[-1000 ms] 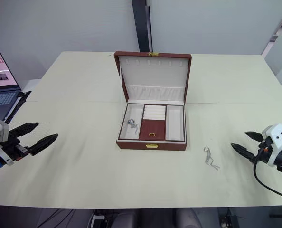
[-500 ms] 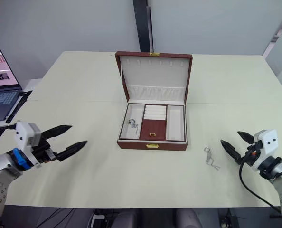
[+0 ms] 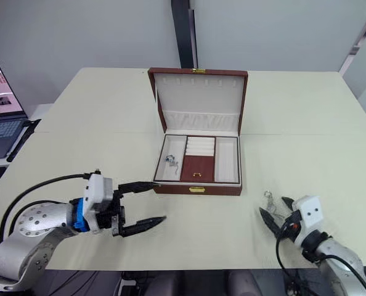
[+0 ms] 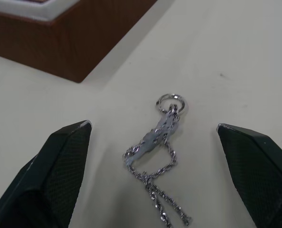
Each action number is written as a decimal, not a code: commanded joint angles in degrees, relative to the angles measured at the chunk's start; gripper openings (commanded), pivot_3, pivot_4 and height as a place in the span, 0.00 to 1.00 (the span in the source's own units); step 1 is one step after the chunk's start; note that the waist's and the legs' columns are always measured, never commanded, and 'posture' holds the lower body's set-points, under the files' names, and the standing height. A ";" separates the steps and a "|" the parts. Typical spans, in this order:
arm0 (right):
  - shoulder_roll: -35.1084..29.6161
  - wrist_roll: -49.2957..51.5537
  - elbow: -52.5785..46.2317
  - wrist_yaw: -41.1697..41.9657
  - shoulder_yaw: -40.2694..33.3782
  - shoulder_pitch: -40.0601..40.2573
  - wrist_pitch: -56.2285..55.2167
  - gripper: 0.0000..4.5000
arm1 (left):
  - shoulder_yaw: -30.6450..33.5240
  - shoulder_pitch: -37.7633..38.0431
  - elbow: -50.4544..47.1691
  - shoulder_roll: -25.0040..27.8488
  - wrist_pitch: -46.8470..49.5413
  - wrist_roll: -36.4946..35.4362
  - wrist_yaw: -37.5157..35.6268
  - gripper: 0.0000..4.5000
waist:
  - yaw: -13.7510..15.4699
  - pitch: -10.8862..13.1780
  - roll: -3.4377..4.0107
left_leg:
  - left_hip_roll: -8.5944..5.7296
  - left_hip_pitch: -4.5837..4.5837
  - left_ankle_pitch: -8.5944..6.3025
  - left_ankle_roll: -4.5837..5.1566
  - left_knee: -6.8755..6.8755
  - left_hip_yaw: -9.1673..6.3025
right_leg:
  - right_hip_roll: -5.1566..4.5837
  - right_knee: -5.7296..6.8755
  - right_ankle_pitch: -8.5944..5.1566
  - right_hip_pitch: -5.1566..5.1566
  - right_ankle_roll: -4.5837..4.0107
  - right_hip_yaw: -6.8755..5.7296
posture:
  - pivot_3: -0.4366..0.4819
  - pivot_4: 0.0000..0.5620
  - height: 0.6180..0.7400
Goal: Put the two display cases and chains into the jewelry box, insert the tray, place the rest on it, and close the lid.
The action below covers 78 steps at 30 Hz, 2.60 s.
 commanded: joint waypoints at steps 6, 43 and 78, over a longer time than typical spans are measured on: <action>2.13 -5.04 0.08 -4.09 3.46 -0.81 -2.49 1.00 | -3.74 -0.12 0.54 -0.75 -7.28 4.25 -3.15 1.00 | 0.04 0.00 0.00 | 0.00 0.16 0.00 0.00 -0.16 0.02 | 0.02 -0.02 0.00 0.07 0.00 0.02 | 0.48 0.27 1.00; -0.34 -3.34 1.75 -3.01 0.73 -2.57 -0.80 0.05 | -4.29 -2.12 7.39 -4.02 -13.92 4.24 -3.73 1.00 | 0.23 -0.86 -0.86 | -0.01 0.43 -0.01 0.01 -0.18 -0.10 | 0.00 -0.17 -0.01 0.48 0.00 -0.11 | 0.48 0.27 1.00; -0.11 9.99 0.73 -4.70 11.76 -43.06 23.37 0.05 | 9.58 12.78 -13.62 -7.63 1.91 -2.78 20.09 1.00 | 0.09 -0.56 -0.44 | 0.01 0.31 -0.01 0.01 -0.22 -0.14 | -0.01 -0.18 -0.01 0.32 -0.01 -0.09 | 0.48 0.27 1.00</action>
